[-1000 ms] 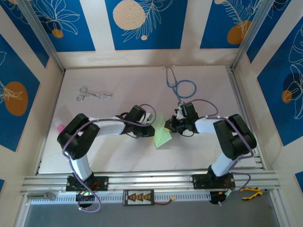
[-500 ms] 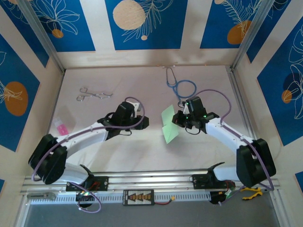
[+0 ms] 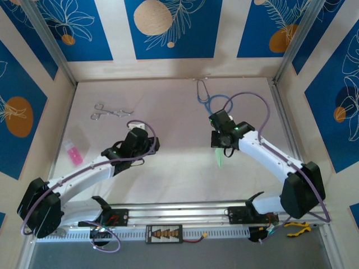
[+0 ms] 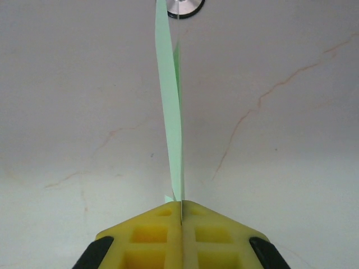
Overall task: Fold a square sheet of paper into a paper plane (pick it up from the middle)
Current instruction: Turn over the paper at the center of the table.
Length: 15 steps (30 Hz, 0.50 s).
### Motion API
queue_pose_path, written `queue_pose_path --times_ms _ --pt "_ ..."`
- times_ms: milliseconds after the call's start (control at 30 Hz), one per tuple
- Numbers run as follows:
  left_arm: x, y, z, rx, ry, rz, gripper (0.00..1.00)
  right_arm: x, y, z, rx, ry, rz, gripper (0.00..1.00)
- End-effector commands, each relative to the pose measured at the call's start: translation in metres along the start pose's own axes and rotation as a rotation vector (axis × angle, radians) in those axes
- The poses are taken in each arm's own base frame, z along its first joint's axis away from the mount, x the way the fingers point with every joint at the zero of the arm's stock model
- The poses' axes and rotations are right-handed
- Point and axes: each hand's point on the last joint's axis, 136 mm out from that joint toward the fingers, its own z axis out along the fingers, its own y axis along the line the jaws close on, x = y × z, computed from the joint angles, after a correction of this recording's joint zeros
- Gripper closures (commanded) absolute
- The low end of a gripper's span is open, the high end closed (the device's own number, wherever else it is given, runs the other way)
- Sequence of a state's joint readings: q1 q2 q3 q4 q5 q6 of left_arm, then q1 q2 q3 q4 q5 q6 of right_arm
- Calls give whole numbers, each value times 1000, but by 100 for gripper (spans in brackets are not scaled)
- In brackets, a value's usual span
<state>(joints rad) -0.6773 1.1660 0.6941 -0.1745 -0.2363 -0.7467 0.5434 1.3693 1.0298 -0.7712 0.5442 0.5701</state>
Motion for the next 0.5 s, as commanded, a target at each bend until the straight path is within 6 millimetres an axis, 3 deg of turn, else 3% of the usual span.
queue_pose_path --times_ms 0,233,467 --pt "3 37 -4 -128 0 -89 54 0 -12 0 159 1 -51 99" --pt "1 59 -17 -158 -58 -146 52 6 15 10 332 11 -206 100" --pt "-6 75 -37 -185 -138 -168 50 28 87 38 265 91 -374 99"
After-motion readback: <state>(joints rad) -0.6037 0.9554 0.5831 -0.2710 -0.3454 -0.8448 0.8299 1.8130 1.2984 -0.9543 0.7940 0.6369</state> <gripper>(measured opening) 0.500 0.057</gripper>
